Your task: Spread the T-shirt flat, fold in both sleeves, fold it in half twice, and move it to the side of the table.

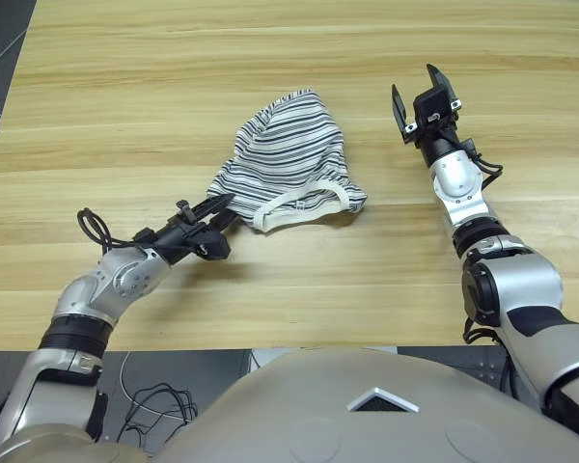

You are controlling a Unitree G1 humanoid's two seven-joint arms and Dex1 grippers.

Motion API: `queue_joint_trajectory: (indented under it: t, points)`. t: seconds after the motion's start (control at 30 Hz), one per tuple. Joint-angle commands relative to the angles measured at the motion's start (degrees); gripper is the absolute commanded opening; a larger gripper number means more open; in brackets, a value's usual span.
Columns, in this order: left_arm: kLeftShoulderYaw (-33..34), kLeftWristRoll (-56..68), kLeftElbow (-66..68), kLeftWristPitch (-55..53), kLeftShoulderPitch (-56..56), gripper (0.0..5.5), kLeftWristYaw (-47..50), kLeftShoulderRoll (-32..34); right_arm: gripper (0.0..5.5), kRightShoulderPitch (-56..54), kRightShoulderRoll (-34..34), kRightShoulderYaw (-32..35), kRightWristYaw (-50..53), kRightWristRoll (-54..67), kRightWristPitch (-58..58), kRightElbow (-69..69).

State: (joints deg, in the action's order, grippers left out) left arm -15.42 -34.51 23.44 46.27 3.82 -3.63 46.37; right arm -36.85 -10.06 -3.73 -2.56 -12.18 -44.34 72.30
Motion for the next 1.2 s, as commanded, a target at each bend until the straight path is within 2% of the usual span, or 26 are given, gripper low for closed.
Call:
queue_joint_trajectory:
  t: [0.03, 0.2, 0.33, 0.47, 0.5, 0.63, 0.77, 0.87, 1.0, 1.1, 1.2]
  points:
    - [-3.2, -1.6, 0.9, -1.8, 3.7, 0.75, -4.2, 0.4, 3.04, -1.0, -0.1, -0.2, 0.2, -0.5, 0.6, 0.0]
    - [-2.9, -0.6, -1.6, -2.3, 2.9, 0.18, -6.4, 1.7, 3.04, -1.1, 0.0, -0.1, 0.1, -0.3, 0.4, 0.0]
    - [-3.6, -0.2, -2.2, -2.6, 2.1, 0.13, -8.6, 1.7, 3.04, -1.0, 0.3, 0.9, -0.5, 1.0, -0.2, -0.4]
    - [-2.3, 4.9, -7.9, -3.8, 1.7, 0.13, -11.8, 1.2, 3.04, -1.0, 0.9, 4.7, -7.8, 7.4, -1.2, -3.1]
    - [-1.7, 9.0, -11.4, -4.9, 1.7, 0.13, -14.2, 1.4, 3.04, -0.9, 0.9, 6.1, -13.4, 10.9, 0.0, -4.9]
    - [3.6, 19.5, -22.1, -16.4, -2.4, 0.13, -20.2, 0.2, 3.04, 3.5, -1.8, 7.2, -40.9, 24.5, 13.6, -18.3]
    - [6.0, 30.4, -29.6, -30.4, -6.6, 0.13, -23.2, -5.1, 3.04, 12.1, -6.1, 4.3, -54.9, 32.7, 34.6, -37.4]
    - [5.3, 31.5, -31.5, -36.3, -7.3, 0.13, -24.0, -8.0, 3.04, 18.3, -9.0, 0.3, -59.3, 32.8, 44.8, -46.8]
    - [4.5, 33.7, -33.2, -42.9, -6.9, 0.13, -26.4, -10.7, 3.04, 23.3, -11.5, -0.6, -58.6, 34.2, 56.7, -56.0]
    - [5.9, 35.9, -34.4, -46.9, -6.6, 0.13, -27.3, -12.1, 3.04, 27.1, -12.6, -1.7, -58.6, 34.2, 59.8, -63.0]
    - [8.5, 36.9, -35.5, -49.7, -6.3, 0.13, -27.0, -12.2, 3.04, 29.5, -12.8, -4.5, -57.6, 30.7, 58.2, -65.4]
